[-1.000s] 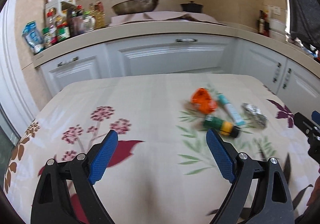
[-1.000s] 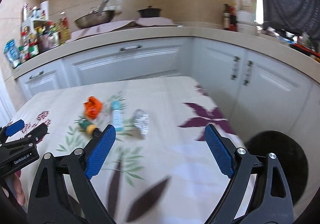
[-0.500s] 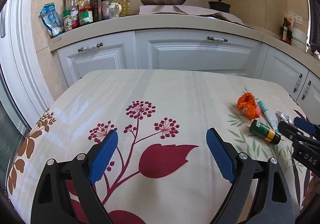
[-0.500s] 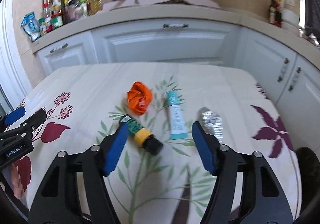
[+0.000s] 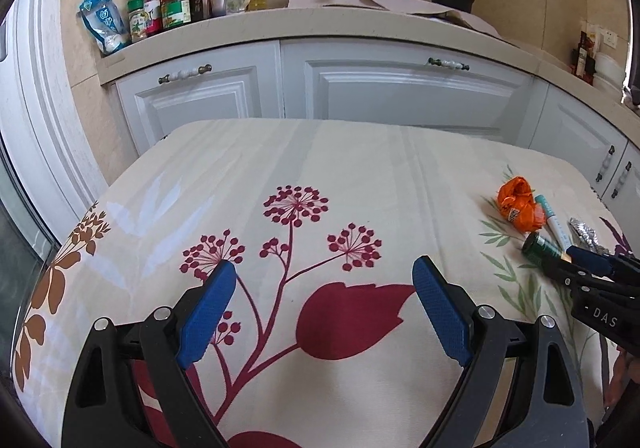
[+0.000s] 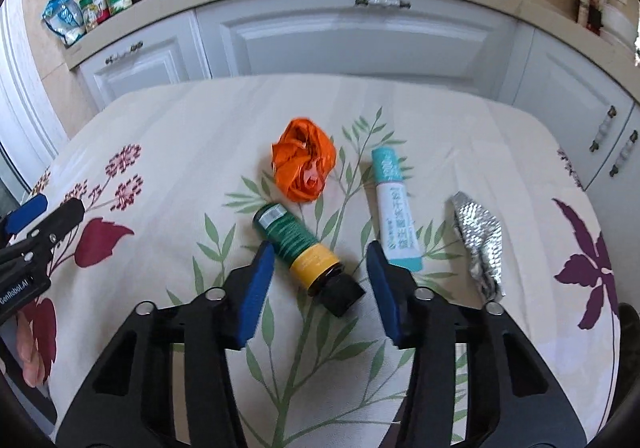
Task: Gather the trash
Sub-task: 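Grasp the green-yellow bottle with the right tool and lift it, then grasp the silver foil wrapper with the left tool while the right tool holds the bottle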
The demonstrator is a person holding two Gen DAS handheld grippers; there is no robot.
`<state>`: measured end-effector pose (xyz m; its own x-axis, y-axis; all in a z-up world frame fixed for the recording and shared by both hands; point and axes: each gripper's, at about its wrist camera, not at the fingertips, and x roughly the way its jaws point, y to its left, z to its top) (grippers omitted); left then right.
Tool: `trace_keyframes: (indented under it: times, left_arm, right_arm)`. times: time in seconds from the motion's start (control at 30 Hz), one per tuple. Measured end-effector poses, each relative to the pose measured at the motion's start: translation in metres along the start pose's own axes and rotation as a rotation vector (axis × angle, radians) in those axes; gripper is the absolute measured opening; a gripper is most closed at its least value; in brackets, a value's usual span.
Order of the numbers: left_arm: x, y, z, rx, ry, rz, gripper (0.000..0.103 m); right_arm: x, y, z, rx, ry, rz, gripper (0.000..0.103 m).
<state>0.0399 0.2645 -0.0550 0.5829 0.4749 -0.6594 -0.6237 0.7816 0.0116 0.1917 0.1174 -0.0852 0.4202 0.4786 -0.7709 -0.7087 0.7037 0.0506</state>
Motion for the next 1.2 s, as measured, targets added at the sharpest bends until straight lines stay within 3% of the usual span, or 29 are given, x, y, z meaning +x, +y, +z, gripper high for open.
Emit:
trace_keyframes:
  times: [0.07,0.13,0.4,0.63,0.93,1.2]
  left_arm:
    - [0.001,0.0,0.0,0.004,0.007,0.001,0.087]
    - [0.001,0.0,-0.001,0.007,0.008,0.0,0.087]
    - [-0.003,-0.01,-0.001,0.022,0.011,-0.03,0.087]
    - [-0.01,-0.04,0.001,0.06,-0.003,-0.086,0.087]
    - [-0.016,-0.098,0.002,0.096,-0.002,-0.196,0.087]
    - [-0.016,-0.167,-0.001,0.157,0.036,-0.282,0.087]
  right_arm:
    - [0.002,0.001,0.0,-0.009,0.012,0.002,0.03]
    - [0.002,0.001,-0.001,-0.017,0.013,0.002,0.025]
    - [-0.02,0.001,-0.007,-0.011,-0.051,-0.004,0.024]
    - [-0.056,-0.029,-0.013,0.055,-0.135,-0.057,0.024]
    - [-0.084,-0.092,-0.034,0.16,-0.18,-0.163,0.024]
    - [-0.101,-0.139,-0.059,0.237,-0.204,-0.199,0.024]
